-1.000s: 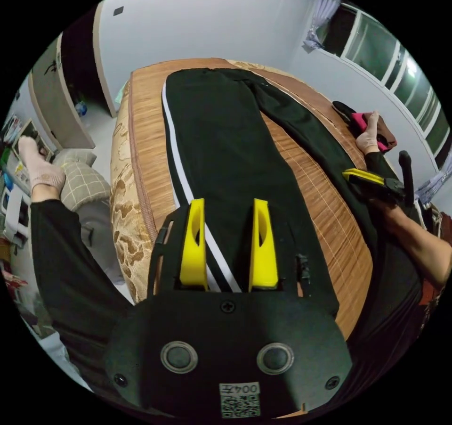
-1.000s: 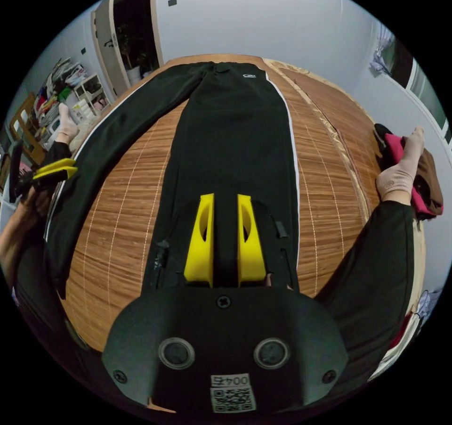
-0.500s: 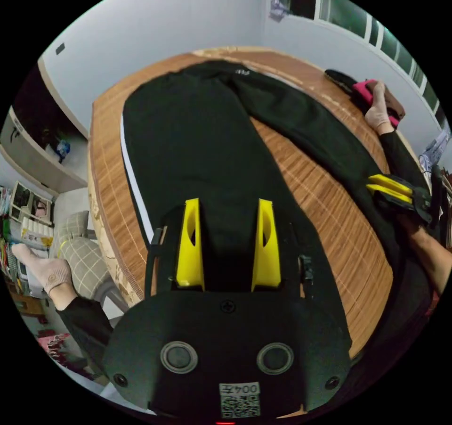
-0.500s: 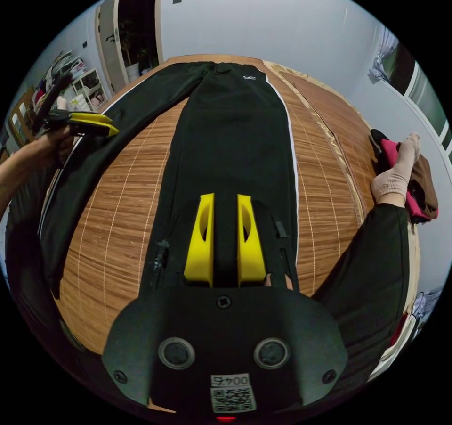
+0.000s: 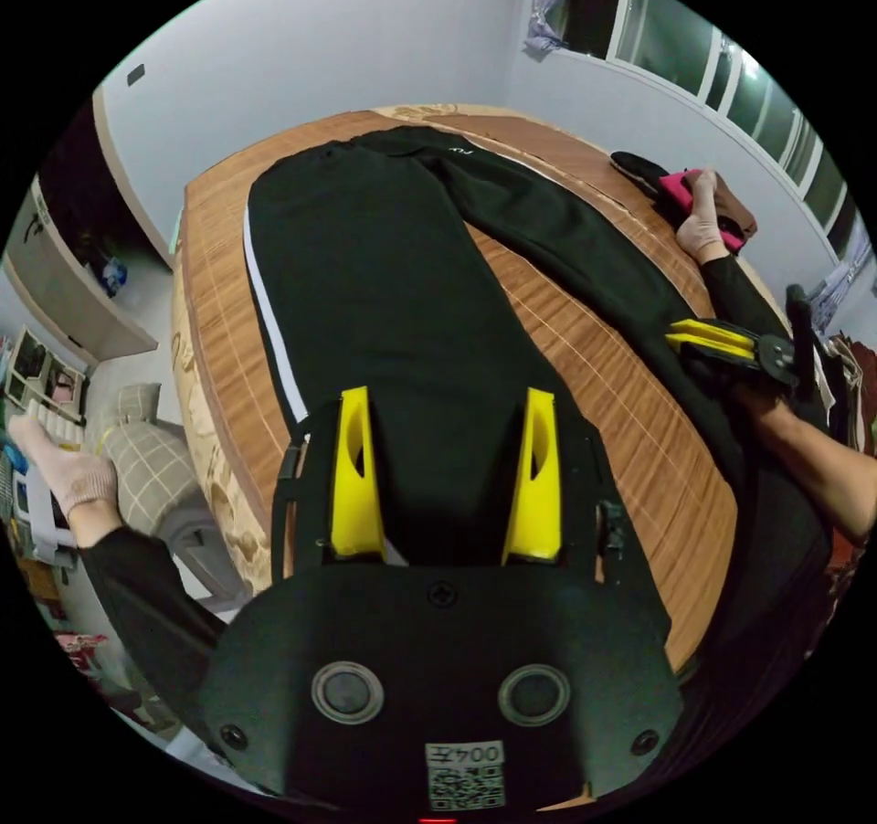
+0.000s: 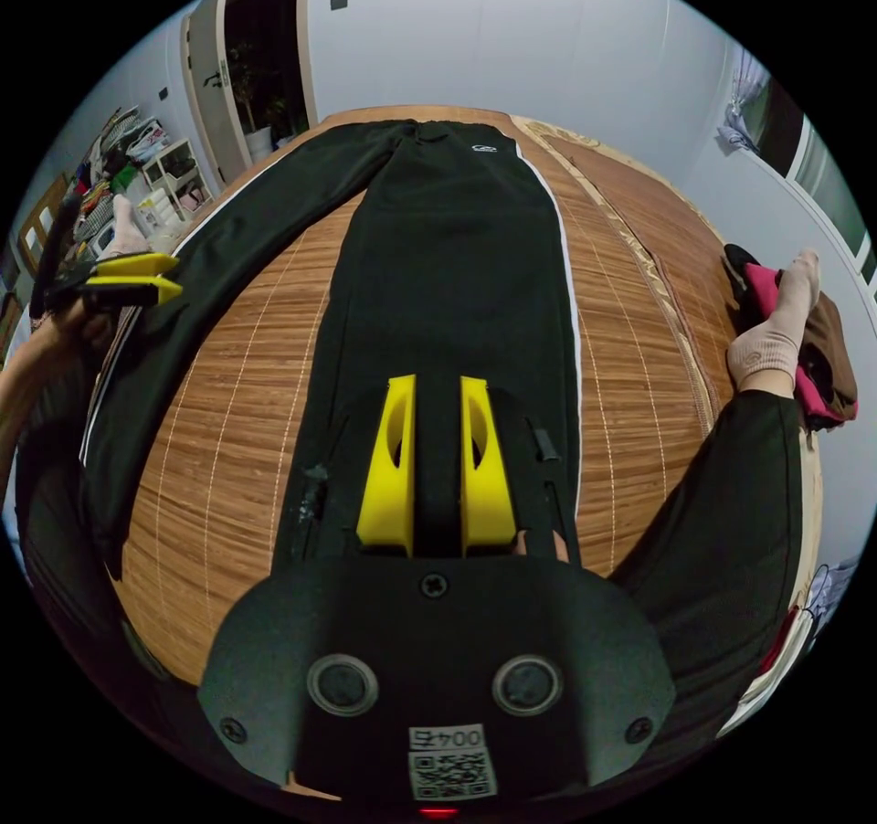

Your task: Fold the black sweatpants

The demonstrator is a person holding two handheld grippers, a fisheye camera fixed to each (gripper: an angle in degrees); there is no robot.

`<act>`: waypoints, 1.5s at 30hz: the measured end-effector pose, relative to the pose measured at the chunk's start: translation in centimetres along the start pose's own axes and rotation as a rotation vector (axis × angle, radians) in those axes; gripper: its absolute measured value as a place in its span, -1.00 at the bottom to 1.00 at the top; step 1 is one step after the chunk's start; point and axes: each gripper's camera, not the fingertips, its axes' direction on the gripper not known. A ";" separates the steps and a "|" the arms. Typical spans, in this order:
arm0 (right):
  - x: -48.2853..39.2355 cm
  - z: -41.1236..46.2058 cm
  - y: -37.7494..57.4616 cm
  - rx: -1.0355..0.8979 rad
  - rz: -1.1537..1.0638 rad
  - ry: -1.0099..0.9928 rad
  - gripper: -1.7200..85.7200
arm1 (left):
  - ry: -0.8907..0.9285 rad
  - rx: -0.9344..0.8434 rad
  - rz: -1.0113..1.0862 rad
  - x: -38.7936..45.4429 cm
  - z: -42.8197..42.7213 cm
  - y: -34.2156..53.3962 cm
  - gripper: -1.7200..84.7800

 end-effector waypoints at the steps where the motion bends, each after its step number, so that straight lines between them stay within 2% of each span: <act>1: -0.1 0.0 0.0 0.000 -0.001 0.001 -0.77 | -0.006 -0.011 -0.002 0.1 0.3 0.5 -0.47; 6: -0.8 0.0 -0.3 0.001 -0.002 0.004 -0.77 | -0.077 -0.003 0.024 1.3 1.9 2.3 -0.49; 12: -1.5 0.0 -0.6 0.001 -0.001 0.002 -0.77 | -0.010 -0.028 -0.016 1.9 0.0 3.6 -0.53; 16: -1.9 -0.1 -0.9 0.000 0.000 -0.001 -0.77 | 0.015 0.067 -0.034 4.1 -1.1 7.2 -0.53; 18: -2.2 -0.1 -1.1 0.000 0.000 -0.001 -0.77 | -0.005 0.006 -0.009 5.3 0.7 8.9 -0.53; 26: -3.1 -0.3 -2.1 -0.002 0.002 -0.005 -0.77 | 0.011 0.018 -0.019 6.2 0.7 10.3 -0.48; 31: -3.7 -0.4 -2.8 -0.003 0.004 -0.009 -0.77 | -0.088 -0.005 0.051 8.8 1.6 11.8 -0.48; 35: -4.2 -0.6 -3.7 -0.004 0.002 -0.006 -0.77 | -0.091 -0.028 0.019 9.1 1.7 12.0 -0.53; 39: -5.1 -0.8 -4.6 -0.005 -0.008 0.019 -0.77 | 0.090 -0.059 0.011 9.6 1.8 13.1 -0.59; 41: -5.5 -0.9 -5.1 -0.007 -0.014 0.033 -0.77 | 0.027 0.002 -0.006 10.0 1.7 14.5 -0.63; 45: -6.0 -1.1 -6.2 -0.008 -0.019 0.046 -0.77 | -0.018 -0.010 -0.029 10.4 2.3 14.8 -0.69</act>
